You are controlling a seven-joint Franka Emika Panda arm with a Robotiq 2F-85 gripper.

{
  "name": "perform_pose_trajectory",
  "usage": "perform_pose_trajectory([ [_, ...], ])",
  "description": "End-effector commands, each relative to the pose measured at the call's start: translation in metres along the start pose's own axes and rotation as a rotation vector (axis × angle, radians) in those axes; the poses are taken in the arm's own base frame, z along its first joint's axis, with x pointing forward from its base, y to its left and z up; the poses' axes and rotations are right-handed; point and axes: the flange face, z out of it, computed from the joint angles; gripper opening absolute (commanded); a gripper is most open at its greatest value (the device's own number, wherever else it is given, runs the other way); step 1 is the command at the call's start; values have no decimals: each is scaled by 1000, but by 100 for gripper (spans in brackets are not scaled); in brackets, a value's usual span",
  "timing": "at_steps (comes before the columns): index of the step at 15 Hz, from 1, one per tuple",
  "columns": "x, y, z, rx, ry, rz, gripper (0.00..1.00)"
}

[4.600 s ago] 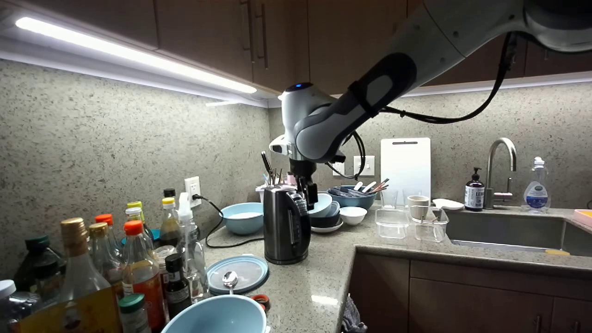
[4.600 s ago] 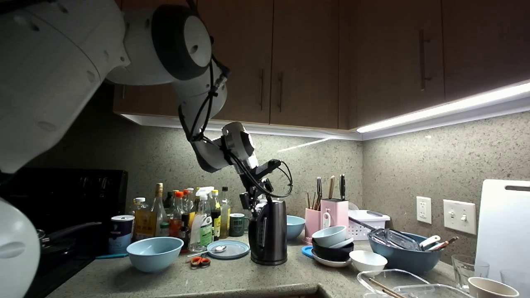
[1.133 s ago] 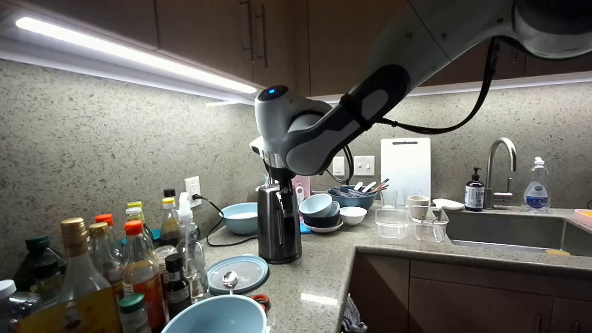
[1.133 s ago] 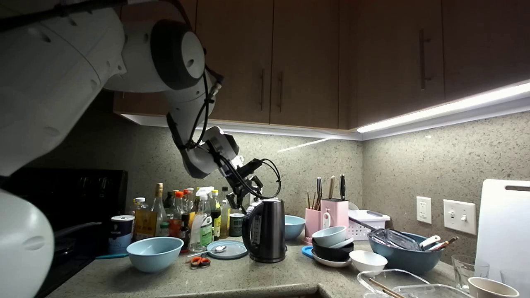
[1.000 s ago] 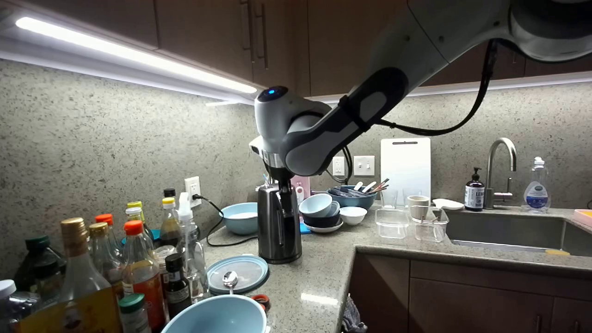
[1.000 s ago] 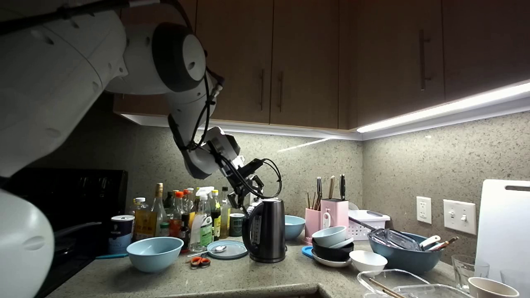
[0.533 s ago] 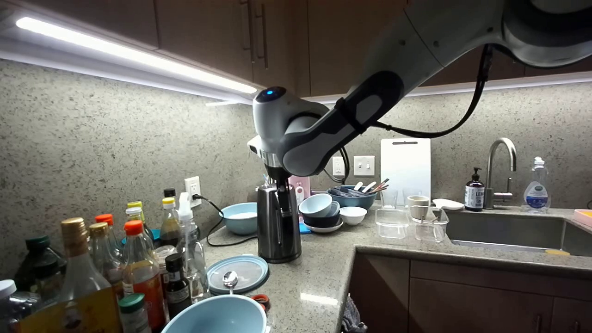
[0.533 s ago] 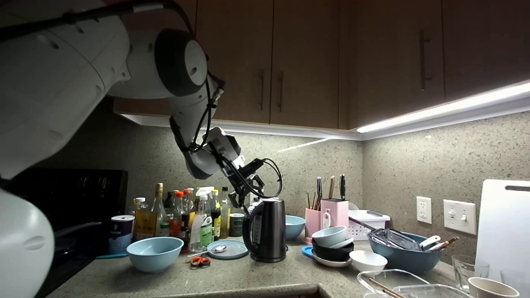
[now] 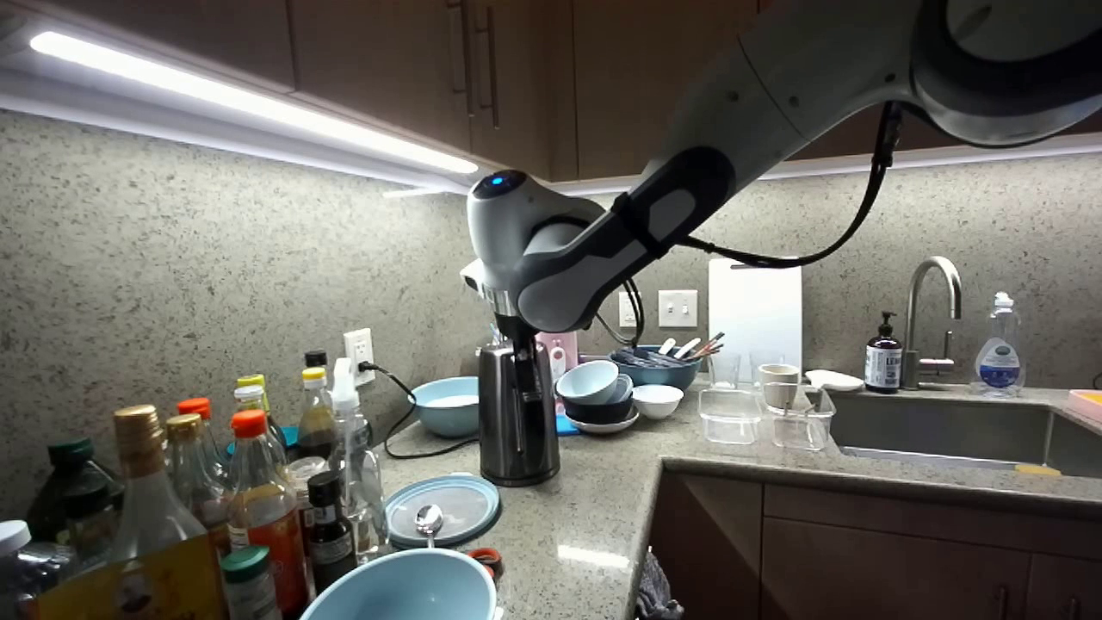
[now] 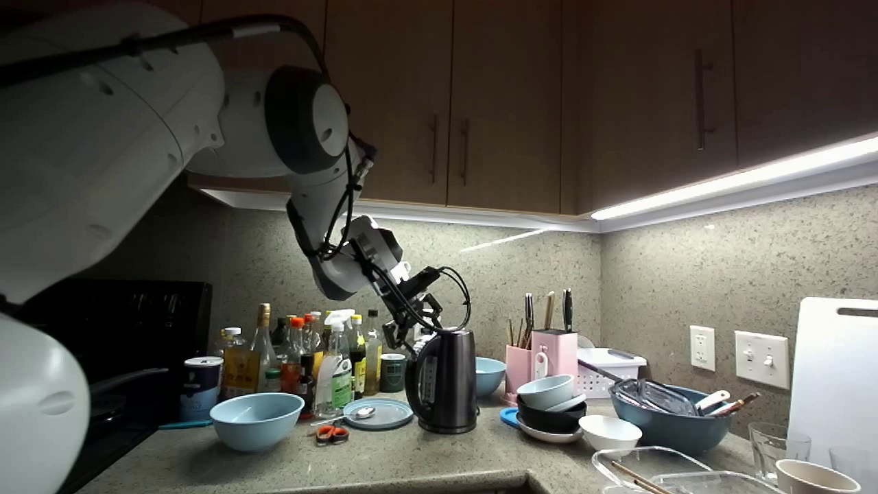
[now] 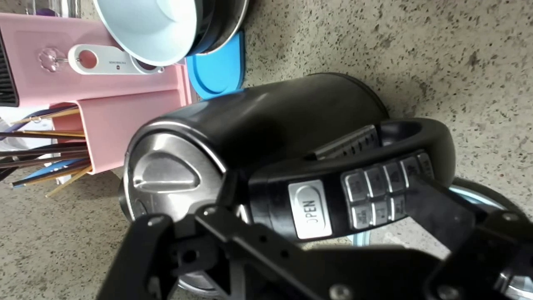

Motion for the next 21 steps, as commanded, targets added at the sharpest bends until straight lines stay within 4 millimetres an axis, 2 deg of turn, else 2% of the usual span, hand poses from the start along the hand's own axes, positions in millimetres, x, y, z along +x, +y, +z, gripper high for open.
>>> perform_pose_trajectory([
  [1, 0, 13, 25, 8, -35, 38, 100],
  [14, 8, 28, 41, 51, -91, 100, 100],
  [21, 2, 37, 74, 5, -206, 117, 100],
])
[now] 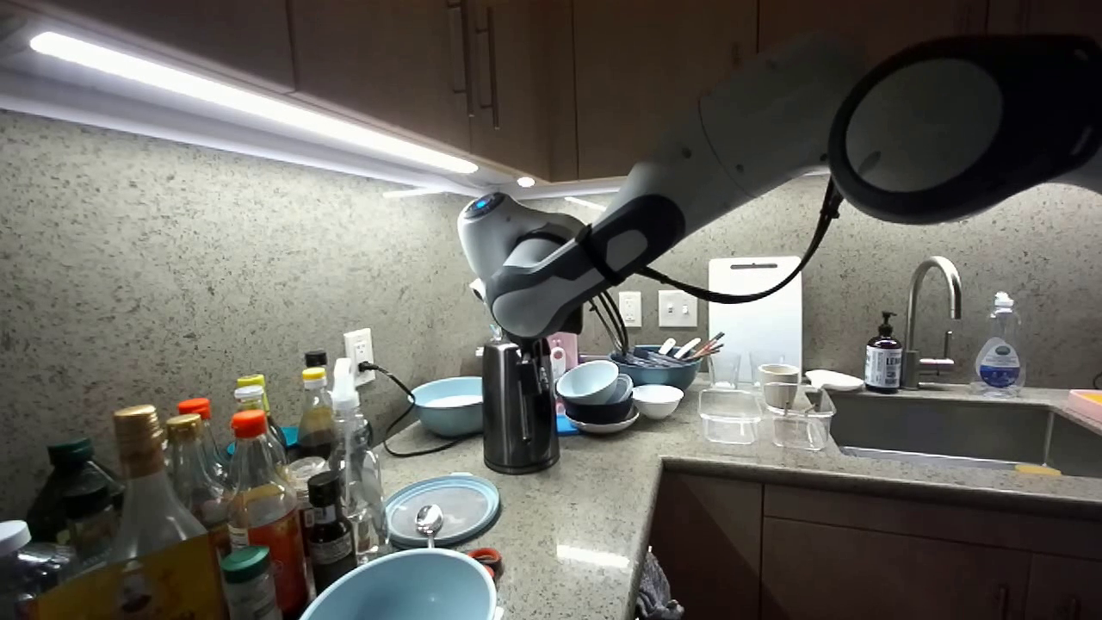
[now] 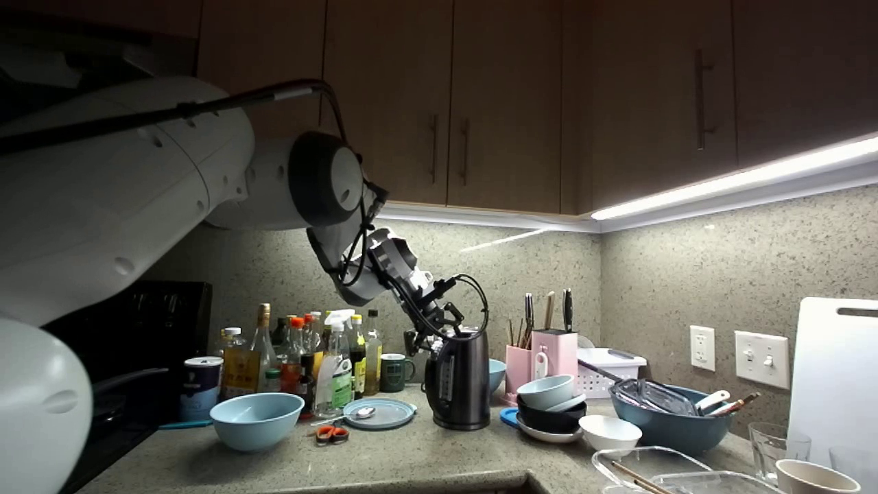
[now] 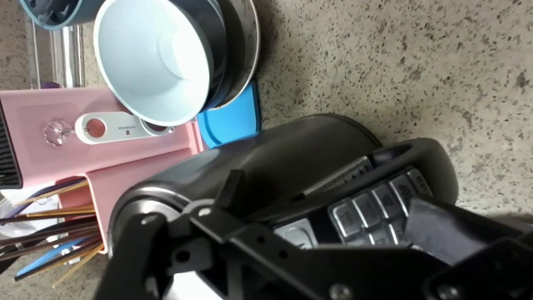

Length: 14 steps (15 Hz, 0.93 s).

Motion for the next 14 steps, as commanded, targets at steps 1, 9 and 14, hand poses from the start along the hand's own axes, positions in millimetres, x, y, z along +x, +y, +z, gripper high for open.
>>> perform_pose_trajectory([
  [1, 3, 4, 27, -21, -63, 12, 100],
  [9, 6, 6, 36, 5, -131, 40, 100],
  [14, -2, 1, 62, 110, -249, 38, 100],
])
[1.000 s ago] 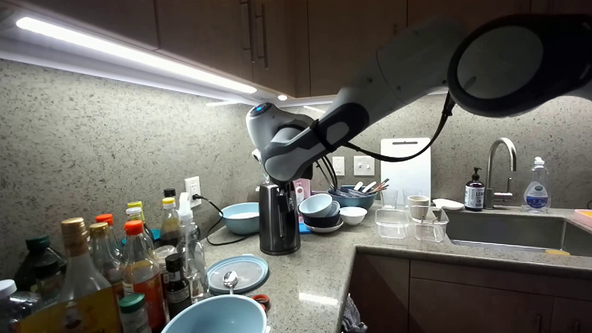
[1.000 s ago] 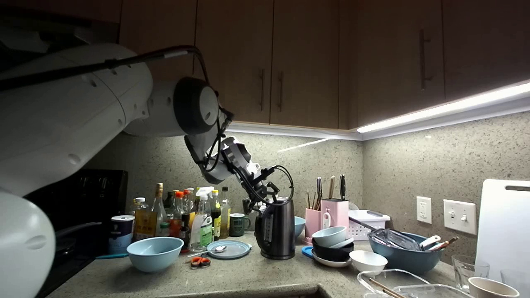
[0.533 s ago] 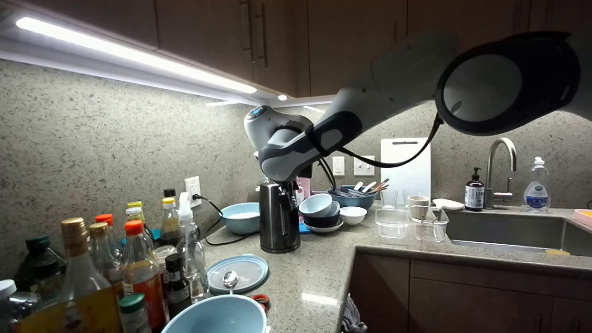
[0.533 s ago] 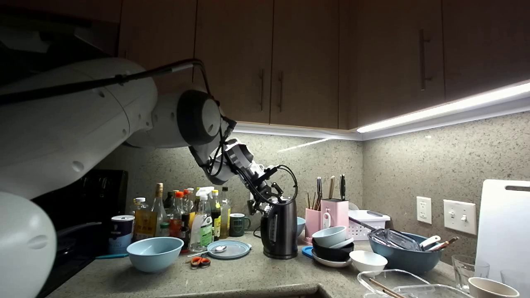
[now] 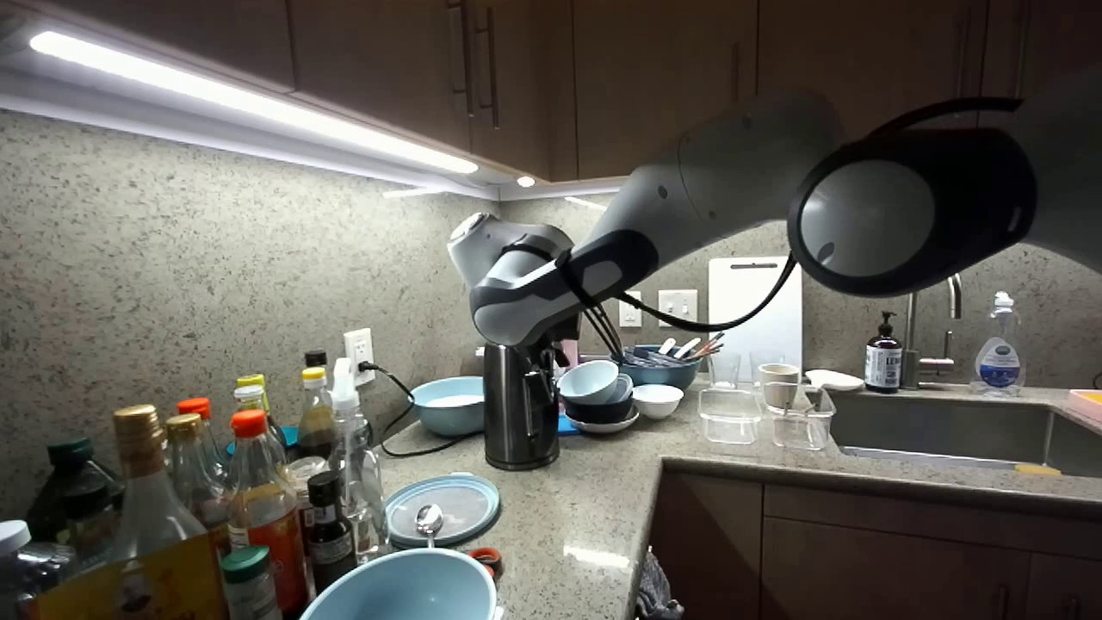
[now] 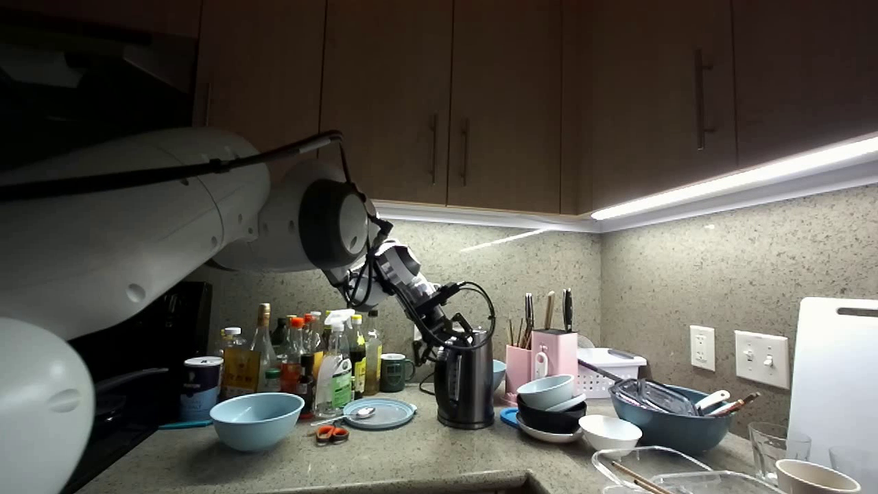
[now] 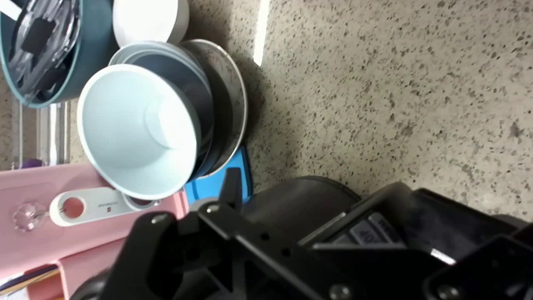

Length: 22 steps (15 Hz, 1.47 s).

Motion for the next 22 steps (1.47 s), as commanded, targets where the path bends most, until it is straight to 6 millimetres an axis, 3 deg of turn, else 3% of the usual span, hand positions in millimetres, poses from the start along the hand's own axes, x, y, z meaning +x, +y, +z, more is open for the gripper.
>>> perform_pose_trajectory([
  [1, 2, -1, 34, 69, -65, -17, 100],
  [3, 0, 2, 36, 72, -77, -13, 100],
  [6, -2, 6, 12, 65, -61, -12, 100],
  [7, 0, 2, 29, 47, -74, 7, 100],
  [12, -26, 3, -39, 226, -45, 1, 100],
  [18, -63, -12, -129, 333, 25, -2, 100],
  [19, -72, -15, -137, 362, 19, 8, 100],
  [20, -44, -6, -125, 299, 40, 5, 100],
  [22, -49, -5, -136, 299, 49, 4, 100],
])
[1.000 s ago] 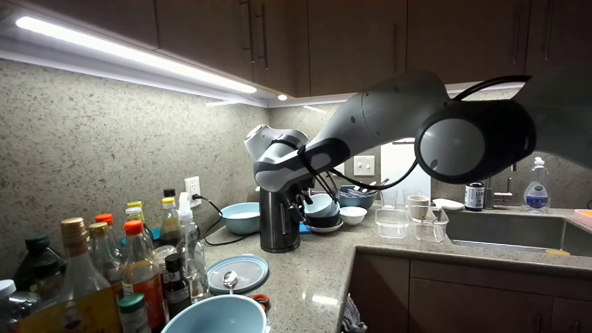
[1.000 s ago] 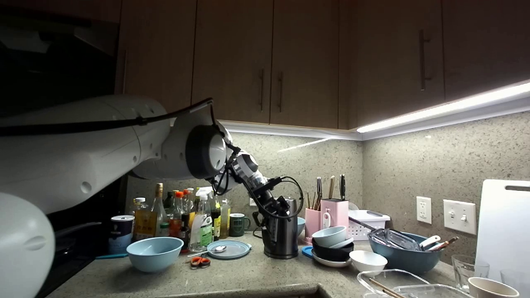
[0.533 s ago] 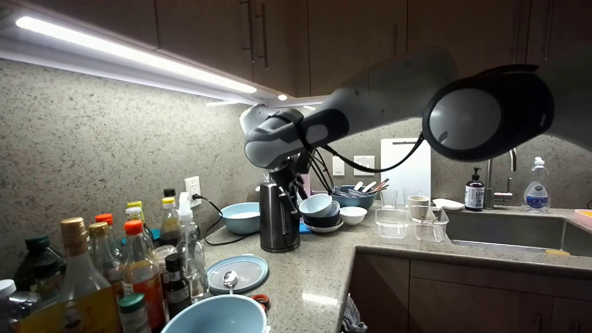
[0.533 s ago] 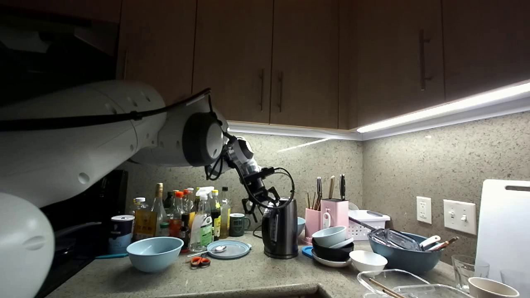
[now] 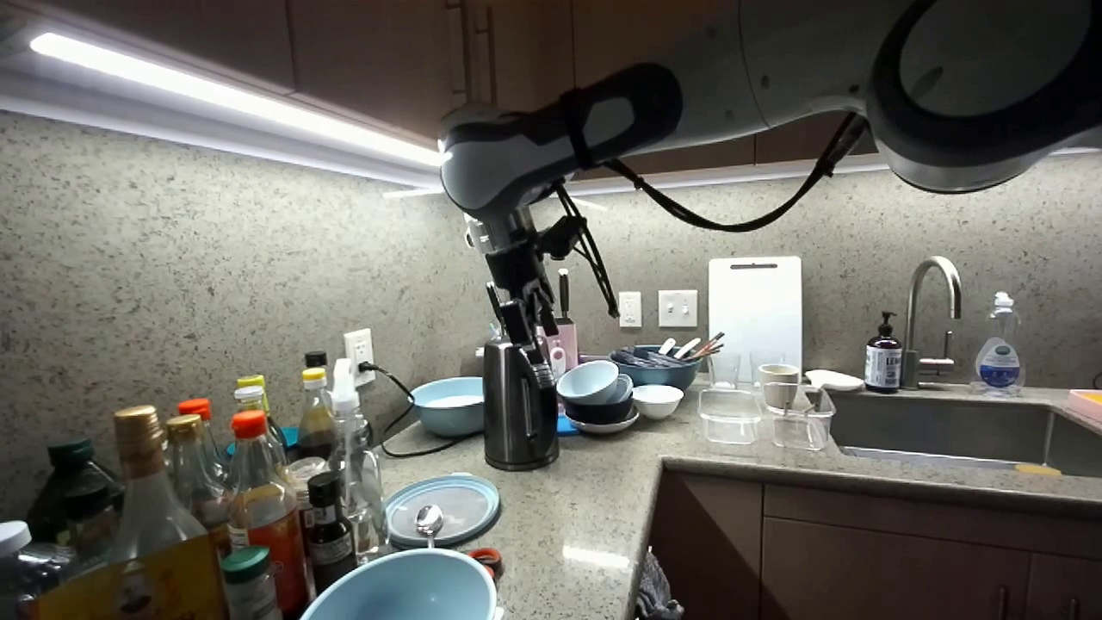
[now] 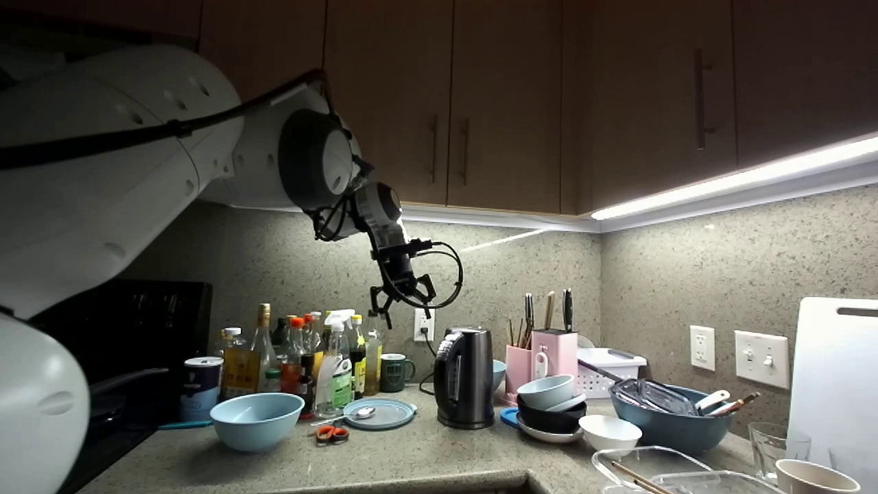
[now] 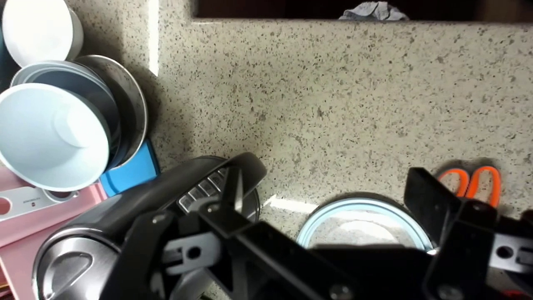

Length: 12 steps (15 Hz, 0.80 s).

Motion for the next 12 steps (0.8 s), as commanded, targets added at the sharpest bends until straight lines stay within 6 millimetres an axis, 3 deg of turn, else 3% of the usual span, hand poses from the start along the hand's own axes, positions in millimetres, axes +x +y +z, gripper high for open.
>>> perform_pose_trajectory([
  [1, 1, 0, 3, 1, -2, 0, 100],
  [7, 29, 26, 51, -59, 103, -299, 100],
  [12, 35, 28, 68, -57, 100, -236, 100],
])
